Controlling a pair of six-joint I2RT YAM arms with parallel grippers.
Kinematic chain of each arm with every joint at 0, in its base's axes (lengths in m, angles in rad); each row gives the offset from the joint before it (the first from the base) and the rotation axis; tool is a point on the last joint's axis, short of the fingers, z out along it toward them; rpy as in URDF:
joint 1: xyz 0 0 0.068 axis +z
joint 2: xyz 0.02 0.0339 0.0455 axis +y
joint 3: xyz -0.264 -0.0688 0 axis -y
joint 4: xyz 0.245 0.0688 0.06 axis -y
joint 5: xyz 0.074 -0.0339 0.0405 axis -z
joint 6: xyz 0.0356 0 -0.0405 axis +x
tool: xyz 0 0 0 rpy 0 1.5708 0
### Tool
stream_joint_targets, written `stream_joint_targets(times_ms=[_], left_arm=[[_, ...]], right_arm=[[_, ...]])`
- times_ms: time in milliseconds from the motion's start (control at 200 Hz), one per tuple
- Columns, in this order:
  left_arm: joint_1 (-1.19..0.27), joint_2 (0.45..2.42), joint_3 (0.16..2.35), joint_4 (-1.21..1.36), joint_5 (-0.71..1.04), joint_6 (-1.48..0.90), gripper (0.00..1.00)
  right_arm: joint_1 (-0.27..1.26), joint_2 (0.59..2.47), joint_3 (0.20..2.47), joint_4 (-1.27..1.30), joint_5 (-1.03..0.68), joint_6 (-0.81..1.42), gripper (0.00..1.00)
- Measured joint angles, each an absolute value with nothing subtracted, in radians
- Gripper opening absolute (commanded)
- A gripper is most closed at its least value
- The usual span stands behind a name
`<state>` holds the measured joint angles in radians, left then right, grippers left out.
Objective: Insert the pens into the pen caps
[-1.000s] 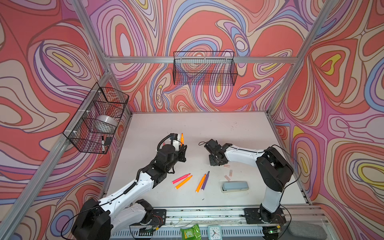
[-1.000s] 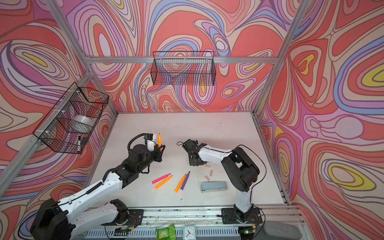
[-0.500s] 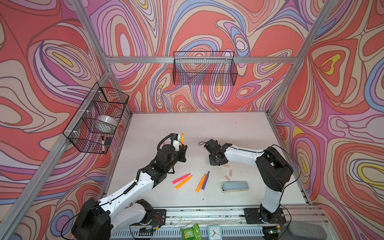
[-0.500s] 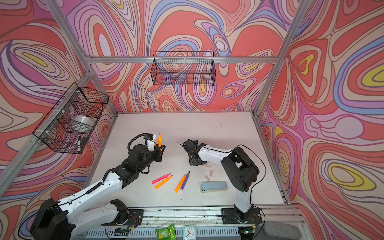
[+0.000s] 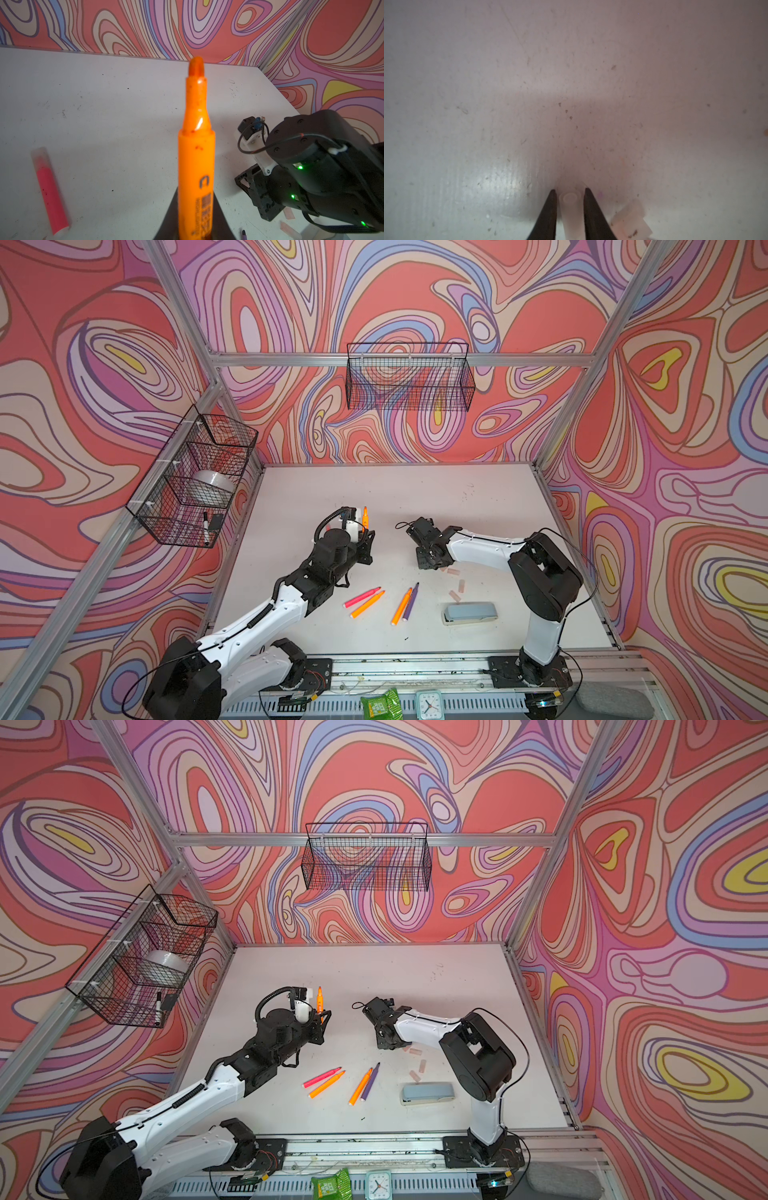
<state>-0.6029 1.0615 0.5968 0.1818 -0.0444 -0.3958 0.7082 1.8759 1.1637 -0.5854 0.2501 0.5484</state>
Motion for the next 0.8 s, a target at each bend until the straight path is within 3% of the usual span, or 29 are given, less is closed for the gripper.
stream_joint_targets(times_ms=[105, 255, 426, 801], left_arm=[[-0.603, 1.061, 0.597, 0.182, -0.041, -0.396, 0.00], [-0.603, 1.061, 0.597, 0.182, -0.041, -0.396, 0.00], [-0.603, 1.061, 0.597, 0.182, -0.041, -0.396, 0.00], [-0.603, 1.062, 0.597, 0.182, -0.037, -0.396, 0.00]], right_arm=[[0.708, 1.876, 1.163, -0.583, 0.247, 0.549, 0.19], [0.708, 1.874, 1.161, -0.583, 0.248, 0.552, 0.29], [0.708, 1.872, 1.159, -0.583, 0.250, 0.553, 0.29], [0.708, 1.867, 1.150, -0.567, 0.239, 0.556, 0.13]])
